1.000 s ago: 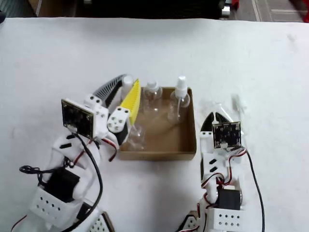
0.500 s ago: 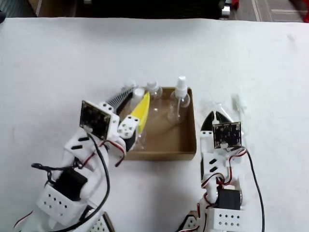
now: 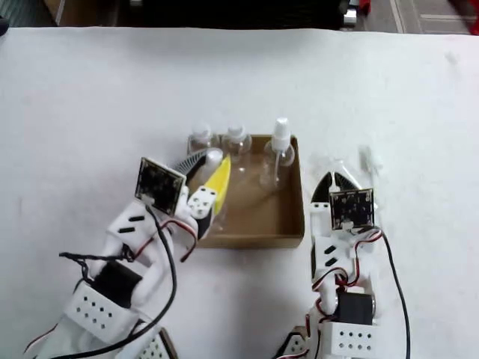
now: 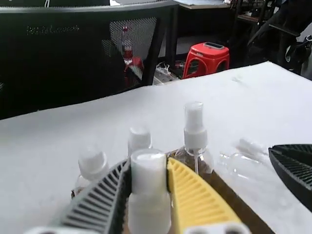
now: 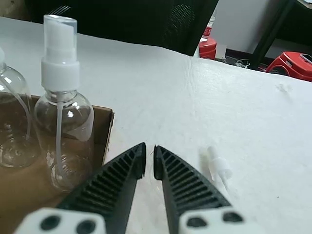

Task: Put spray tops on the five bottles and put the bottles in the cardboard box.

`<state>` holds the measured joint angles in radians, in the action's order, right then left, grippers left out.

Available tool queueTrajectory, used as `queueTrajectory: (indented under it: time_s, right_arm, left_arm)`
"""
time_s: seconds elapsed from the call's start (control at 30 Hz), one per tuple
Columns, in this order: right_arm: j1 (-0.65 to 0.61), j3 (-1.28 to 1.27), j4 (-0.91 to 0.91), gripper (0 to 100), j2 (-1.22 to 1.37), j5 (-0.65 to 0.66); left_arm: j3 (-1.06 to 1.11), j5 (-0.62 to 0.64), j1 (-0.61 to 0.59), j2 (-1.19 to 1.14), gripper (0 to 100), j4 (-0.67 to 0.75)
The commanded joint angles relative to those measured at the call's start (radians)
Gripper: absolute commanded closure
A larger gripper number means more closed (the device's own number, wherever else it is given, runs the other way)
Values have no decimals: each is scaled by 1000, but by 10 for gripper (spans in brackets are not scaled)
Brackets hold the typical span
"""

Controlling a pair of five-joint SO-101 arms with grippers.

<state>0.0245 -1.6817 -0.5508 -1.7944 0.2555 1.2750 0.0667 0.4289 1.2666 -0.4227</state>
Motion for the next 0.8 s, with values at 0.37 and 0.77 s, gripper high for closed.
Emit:
queueTrajectory:
  time_s: [0.37,0.77]
  right_arm:
    - [7,-9,22,981,-7,14]
    - [7,-9,24,981,-7,14]
  left_arm:
    - [86,-6,-8,5,976,43]
    - [-60,150,-16,7,793,-203]
